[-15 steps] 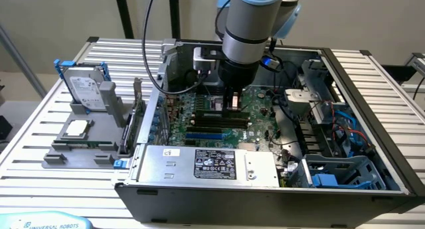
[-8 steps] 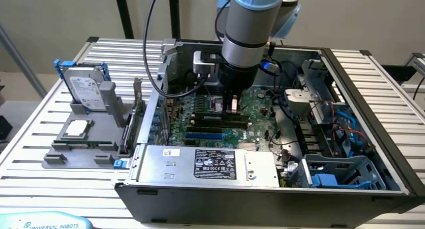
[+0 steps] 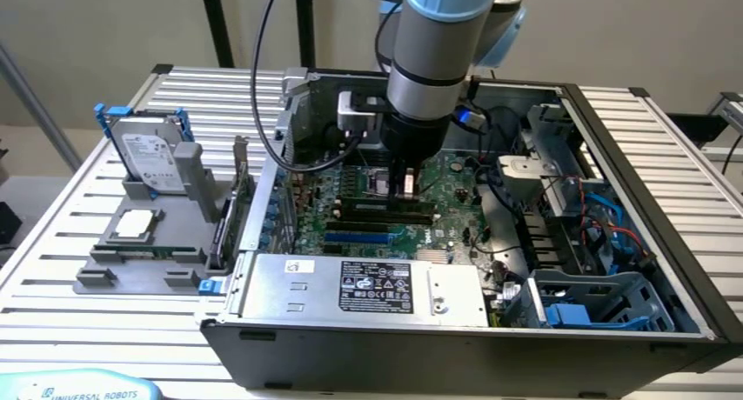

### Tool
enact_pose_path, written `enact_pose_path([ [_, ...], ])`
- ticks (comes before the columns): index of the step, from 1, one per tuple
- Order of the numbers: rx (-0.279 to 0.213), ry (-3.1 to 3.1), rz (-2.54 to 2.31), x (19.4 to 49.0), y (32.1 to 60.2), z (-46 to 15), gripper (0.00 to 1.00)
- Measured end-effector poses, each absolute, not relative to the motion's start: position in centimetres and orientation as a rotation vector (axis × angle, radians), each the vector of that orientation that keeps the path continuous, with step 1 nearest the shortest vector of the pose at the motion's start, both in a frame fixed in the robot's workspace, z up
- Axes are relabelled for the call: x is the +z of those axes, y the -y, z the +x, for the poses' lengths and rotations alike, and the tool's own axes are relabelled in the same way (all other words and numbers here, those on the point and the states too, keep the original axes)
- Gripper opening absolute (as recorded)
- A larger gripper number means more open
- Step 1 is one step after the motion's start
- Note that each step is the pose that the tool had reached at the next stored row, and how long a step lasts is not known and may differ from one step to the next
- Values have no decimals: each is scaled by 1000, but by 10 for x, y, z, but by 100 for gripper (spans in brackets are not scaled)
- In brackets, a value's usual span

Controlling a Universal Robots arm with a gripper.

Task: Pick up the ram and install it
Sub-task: 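Insert the ram into the slot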

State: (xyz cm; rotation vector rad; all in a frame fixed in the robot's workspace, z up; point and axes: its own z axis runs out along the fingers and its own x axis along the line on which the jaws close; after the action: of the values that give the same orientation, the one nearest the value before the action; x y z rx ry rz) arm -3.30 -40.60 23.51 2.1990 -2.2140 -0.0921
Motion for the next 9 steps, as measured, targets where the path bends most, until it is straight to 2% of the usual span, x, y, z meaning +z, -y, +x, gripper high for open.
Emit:
enact_pose_path([
  [9,-92,2214,2199,232,404,-33,13],
])
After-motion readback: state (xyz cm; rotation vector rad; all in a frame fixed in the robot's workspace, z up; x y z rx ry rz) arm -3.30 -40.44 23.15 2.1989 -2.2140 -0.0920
